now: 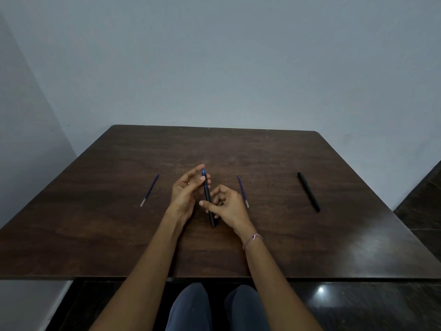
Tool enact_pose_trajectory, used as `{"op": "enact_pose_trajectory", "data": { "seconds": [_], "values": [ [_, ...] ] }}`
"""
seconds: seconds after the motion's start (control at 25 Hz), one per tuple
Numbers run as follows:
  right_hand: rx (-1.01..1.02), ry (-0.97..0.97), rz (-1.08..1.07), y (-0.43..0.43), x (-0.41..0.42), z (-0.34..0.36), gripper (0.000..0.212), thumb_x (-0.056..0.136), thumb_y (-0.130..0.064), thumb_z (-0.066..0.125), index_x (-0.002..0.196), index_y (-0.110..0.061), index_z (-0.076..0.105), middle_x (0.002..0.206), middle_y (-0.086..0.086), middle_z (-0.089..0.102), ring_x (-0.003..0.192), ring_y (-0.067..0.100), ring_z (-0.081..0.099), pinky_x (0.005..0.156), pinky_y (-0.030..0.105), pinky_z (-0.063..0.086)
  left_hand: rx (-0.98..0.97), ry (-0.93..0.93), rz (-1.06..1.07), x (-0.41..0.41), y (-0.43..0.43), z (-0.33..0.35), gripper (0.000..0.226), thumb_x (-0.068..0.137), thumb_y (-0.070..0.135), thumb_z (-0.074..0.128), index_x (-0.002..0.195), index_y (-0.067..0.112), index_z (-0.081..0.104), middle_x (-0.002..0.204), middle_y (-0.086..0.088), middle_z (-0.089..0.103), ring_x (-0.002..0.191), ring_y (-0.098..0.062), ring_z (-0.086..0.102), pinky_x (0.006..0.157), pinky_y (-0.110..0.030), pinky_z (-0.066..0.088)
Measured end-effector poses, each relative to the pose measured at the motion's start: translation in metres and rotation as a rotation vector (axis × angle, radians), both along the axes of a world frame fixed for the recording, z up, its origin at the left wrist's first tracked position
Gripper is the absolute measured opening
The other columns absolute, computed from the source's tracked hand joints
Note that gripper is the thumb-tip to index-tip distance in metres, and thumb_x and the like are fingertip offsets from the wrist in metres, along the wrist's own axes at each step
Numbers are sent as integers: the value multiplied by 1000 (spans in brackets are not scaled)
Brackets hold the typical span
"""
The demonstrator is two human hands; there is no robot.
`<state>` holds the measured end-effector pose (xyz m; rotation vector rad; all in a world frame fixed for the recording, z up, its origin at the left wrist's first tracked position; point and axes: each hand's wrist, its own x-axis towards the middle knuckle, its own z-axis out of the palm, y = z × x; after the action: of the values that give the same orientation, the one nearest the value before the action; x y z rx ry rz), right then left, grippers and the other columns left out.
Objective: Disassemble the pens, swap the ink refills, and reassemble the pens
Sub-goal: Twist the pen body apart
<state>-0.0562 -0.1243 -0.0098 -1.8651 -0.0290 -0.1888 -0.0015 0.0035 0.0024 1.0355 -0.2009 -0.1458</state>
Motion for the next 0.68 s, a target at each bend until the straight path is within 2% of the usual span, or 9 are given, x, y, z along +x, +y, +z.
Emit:
{"op": "enact_pose_trajectory", "data": {
  "seconds": [0.16, 0.28, 0.4, 0.68],
  "values": [
    [-16, -22, -12, 0, 1, -1, 26, 71, -28, 82, 77, -26, 56, 53, -6, 62, 53, 15, 64, 45, 21, 47, 50, -17, 32, -1, -2, 0, 29, 79, -6, 64, 100, 15, 70, 78, 6, 71, 75, -9, 66, 67, -21, 56],
    [-20, -36, -15, -1, 1, -1, 27, 71, -28, 82, 77, -29, 56, 53, -5, 61, 50, 13, 60, 44, 21, 46, 13, 19, 12, 1, 0, -1, 21, 85, 1, 59, 99, 13, 70, 85, 0, 75, 82, -12, 70, 67, -22, 56],
    [-17, -36, -13, 0, 0, -1, 26, 71, -28, 81, 82, -32, 57, 54, -3, 61, 49, 13, 58, 46, 21, 46, 7, 46, -7, 2, 0, 0, 24, 88, 0, 53, 99, 12, 70, 89, -4, 75, 85, -14, 71, 67, -24, 57],
    [-21, -51, -24, 0, 0, 1, 32, 73, -28, 79, 91, -43, 57, 50, -8, 56, 55, 19, 61, 46, 20, 44, 31, 18, 33, 0, 0, 1, 25, 86, -5, 57, 100, 12, 68, 83, 0, 76, 82, -11, 71, 67, -20, 56]
  ]
}}
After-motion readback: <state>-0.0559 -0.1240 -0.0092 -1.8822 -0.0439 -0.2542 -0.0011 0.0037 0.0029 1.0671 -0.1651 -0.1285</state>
